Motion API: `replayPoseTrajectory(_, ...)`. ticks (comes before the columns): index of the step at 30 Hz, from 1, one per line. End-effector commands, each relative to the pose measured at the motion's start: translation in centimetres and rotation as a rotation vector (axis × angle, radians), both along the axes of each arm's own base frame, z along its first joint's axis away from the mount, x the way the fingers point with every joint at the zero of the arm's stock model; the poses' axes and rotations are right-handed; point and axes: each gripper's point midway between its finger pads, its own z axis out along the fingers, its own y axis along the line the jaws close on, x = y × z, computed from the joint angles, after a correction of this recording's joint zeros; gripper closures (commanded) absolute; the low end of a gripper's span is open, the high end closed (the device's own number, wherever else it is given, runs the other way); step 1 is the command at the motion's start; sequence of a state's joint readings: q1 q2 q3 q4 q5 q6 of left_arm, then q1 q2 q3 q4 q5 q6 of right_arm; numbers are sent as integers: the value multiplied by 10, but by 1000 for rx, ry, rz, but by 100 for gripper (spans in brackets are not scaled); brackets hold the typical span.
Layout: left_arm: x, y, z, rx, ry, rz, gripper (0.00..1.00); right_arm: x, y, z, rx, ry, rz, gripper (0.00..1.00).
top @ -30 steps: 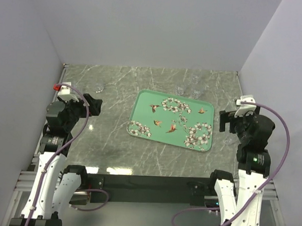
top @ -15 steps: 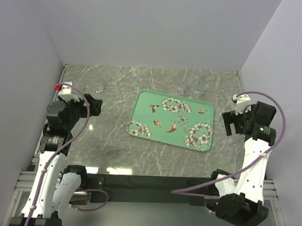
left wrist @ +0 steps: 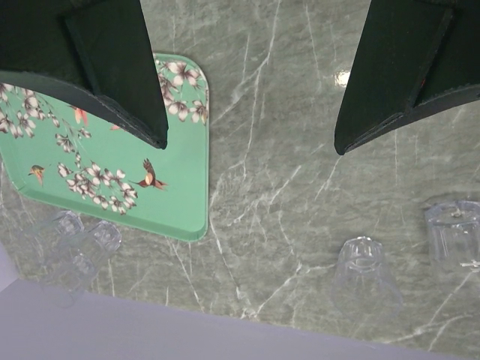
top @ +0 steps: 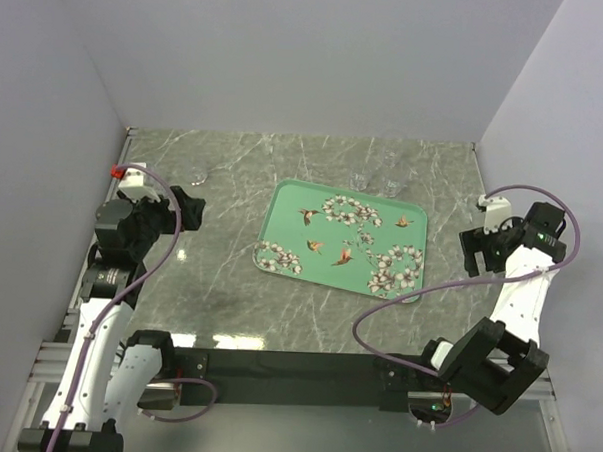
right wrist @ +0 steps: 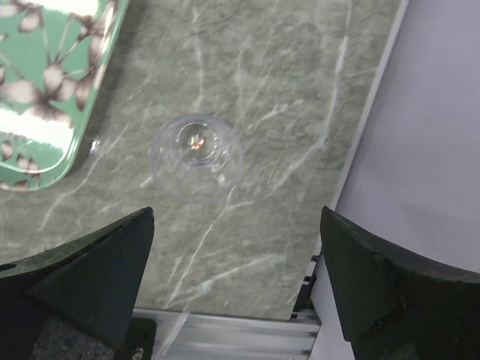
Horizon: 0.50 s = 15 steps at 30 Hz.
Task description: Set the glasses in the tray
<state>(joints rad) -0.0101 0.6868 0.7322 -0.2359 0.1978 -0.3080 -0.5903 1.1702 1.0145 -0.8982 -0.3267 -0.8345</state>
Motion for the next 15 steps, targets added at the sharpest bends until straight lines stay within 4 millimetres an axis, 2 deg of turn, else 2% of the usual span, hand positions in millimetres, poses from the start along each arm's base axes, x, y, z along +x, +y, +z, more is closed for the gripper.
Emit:
replayPoseTrajectory(1, 5, -1, 5, 15, -26, -14, 1, 17, -21, -1, -45, -39, -38, 3)
replayPoseTrajectory(7, 7, -1, 3, 17, -23, -12, 1, 24, -37, -29, -37, 0, -64, 11)
replayPoseTrajectory(15, 10, 0, -1, 25, -9, -10, 1, 35, -34, -54, 49, 31, -72, 35)
